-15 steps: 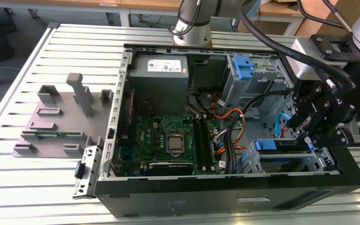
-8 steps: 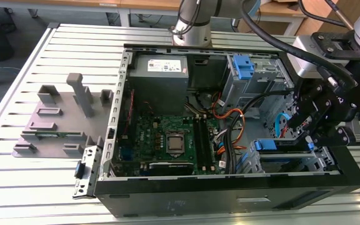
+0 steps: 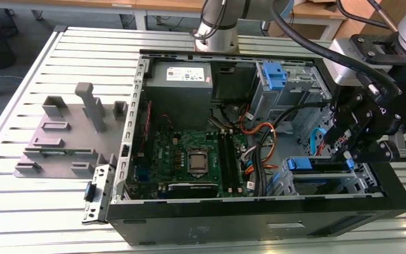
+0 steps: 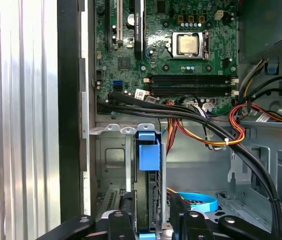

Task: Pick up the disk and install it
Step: 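Insert the first disk wire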

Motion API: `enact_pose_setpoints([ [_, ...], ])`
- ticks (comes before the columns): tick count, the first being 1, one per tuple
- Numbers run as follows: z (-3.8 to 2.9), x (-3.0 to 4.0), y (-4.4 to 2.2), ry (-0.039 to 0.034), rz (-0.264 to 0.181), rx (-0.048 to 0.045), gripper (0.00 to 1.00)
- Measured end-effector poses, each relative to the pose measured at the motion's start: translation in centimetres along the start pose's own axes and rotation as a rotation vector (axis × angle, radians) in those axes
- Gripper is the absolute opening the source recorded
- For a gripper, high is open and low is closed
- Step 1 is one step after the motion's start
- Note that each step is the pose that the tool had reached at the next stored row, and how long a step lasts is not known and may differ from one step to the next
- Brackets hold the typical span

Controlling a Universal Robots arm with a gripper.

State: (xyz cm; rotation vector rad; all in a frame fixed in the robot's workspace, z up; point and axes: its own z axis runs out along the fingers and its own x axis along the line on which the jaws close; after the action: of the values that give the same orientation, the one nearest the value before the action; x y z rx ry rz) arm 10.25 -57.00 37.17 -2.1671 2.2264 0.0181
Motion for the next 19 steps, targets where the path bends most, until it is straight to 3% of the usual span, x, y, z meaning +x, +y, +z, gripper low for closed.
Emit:
enact_pose_setpoints([
  [19,0.04,-1.11,0.01,-0.0034,0.000,0.0001,0.42],
])
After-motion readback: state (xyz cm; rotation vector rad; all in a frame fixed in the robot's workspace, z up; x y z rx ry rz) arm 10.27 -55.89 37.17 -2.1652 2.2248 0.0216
